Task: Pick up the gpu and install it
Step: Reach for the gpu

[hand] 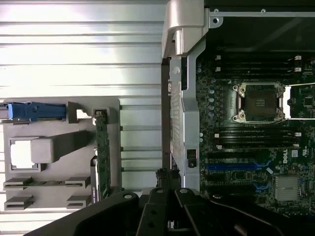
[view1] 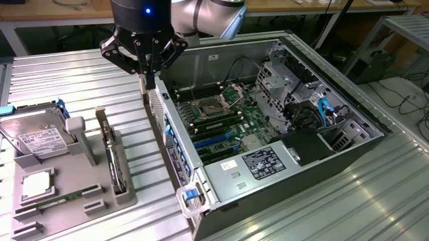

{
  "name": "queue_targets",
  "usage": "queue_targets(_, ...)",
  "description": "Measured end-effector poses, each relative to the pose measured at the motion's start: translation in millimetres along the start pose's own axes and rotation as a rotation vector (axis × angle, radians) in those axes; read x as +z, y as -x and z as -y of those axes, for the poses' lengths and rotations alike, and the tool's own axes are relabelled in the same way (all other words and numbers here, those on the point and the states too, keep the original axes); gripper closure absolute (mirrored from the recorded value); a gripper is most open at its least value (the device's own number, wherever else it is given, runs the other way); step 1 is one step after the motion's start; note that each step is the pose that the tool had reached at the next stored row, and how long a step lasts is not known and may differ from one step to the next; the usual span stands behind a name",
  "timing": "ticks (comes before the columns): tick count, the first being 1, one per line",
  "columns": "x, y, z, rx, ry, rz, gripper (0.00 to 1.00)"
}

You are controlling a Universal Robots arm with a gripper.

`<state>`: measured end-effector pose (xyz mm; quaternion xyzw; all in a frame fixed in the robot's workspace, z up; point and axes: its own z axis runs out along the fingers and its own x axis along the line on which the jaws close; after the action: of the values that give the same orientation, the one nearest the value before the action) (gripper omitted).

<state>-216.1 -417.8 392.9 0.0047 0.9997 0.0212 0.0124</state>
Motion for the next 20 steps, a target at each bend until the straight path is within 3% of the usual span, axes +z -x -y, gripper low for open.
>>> queue_targets(20,-1.0,-37.6,8.6,-0.03,0.0007,-0.0013,0.89)
